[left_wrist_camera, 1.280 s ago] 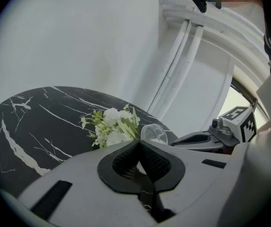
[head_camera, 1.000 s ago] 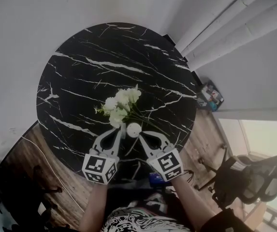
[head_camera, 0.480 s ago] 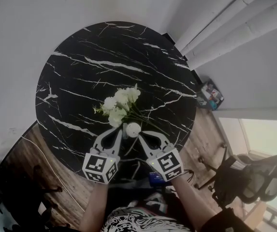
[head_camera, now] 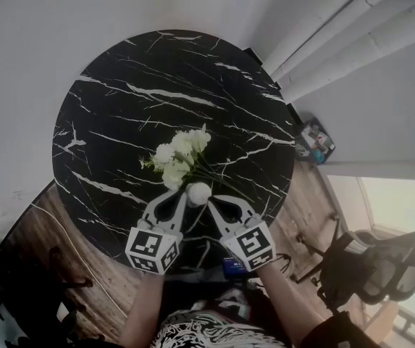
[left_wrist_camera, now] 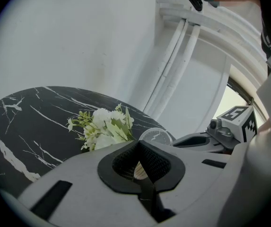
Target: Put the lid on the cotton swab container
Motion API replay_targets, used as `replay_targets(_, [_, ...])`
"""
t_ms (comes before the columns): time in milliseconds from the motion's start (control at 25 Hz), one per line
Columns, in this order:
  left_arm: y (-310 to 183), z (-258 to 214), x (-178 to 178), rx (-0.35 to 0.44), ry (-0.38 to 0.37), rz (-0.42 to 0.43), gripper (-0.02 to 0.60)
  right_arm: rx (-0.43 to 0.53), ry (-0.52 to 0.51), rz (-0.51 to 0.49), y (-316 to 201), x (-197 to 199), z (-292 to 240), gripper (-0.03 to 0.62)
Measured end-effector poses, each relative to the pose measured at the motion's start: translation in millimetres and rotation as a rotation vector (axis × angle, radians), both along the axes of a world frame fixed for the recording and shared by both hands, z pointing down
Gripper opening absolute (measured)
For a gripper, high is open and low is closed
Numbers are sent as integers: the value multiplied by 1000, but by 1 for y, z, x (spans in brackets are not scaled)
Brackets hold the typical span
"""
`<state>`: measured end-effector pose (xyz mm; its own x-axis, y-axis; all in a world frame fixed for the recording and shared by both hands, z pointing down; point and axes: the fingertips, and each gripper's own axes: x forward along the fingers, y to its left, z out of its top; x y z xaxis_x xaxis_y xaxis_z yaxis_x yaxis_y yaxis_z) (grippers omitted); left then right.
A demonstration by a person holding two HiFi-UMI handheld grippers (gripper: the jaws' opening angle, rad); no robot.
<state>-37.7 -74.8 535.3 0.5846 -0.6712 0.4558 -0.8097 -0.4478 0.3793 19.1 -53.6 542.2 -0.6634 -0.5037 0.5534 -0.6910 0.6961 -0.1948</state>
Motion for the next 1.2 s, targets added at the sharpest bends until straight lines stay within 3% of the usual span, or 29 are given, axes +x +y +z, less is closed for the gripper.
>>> replay_targets(480, [0, -5, 11, 16, 10, 30, 14, -1, 5, 6, 0, 0, 0, 18])
replay_targets(680, [1, -6, 11, 19, 7, 35, 14, -59, -40, 58, -3, 1, -1, 18])
replay_targets(1200, [1, -6, 11, 28, -32, 62, 14, -51, -74, 155, -10, 17, -14, 18])
